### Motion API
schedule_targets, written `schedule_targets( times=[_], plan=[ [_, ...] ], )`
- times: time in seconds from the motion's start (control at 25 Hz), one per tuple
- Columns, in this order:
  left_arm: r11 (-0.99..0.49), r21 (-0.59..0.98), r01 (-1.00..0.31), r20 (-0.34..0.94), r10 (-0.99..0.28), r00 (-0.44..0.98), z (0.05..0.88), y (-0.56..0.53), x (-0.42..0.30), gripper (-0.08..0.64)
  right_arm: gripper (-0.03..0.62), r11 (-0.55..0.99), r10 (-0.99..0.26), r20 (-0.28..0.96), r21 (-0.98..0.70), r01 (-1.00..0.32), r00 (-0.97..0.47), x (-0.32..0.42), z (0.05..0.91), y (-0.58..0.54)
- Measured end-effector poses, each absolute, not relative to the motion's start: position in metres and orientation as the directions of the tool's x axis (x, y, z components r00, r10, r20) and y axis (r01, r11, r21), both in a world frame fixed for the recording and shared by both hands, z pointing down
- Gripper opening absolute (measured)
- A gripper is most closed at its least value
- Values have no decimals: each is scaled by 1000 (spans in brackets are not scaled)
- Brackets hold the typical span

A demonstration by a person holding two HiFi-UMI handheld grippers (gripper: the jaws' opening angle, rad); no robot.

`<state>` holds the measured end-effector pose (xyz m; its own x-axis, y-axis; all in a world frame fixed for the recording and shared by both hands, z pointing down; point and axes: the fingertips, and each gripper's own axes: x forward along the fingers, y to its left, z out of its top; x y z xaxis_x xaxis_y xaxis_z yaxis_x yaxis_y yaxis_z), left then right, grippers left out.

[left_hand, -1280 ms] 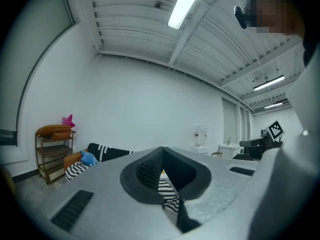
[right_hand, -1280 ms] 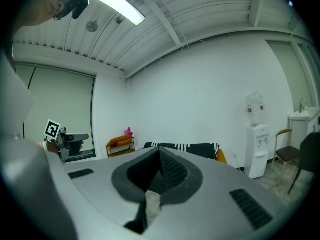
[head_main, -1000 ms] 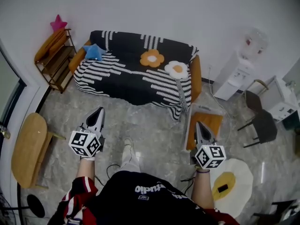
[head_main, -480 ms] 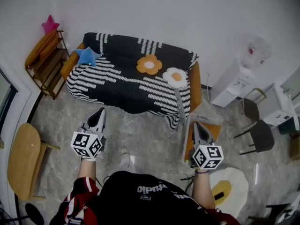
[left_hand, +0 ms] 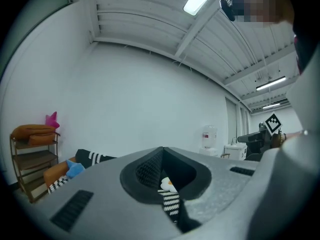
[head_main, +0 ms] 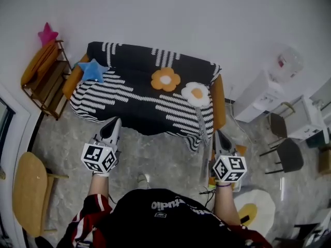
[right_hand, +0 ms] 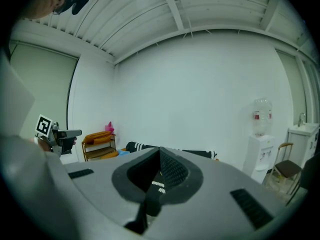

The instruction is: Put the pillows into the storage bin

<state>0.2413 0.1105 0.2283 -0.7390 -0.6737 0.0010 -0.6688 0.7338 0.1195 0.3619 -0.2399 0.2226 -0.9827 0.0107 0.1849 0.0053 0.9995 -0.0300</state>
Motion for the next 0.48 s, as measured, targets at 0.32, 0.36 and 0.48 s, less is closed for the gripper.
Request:
schedule_targets(
  times=[0.32, 0.36, 0.48],
  plan=[
    [718, 150, -680, -14, -686, -728, 230, 126, 172, 3, 3, 998, -41, 155, -41, -48, -987, 290, 217, -228],
    [717, 153, -681, -16, -687, -727, 231, 126, 167, 3, 3, 998, -45, 154, -45, -52, -987, 285, 218, -227],
    [713, 164, -681, -24, -688, -726, 230, 128, 157, 3, 3, 998, -45, 161, -37, -51, -986, 275, 222, -222]
  ],
)
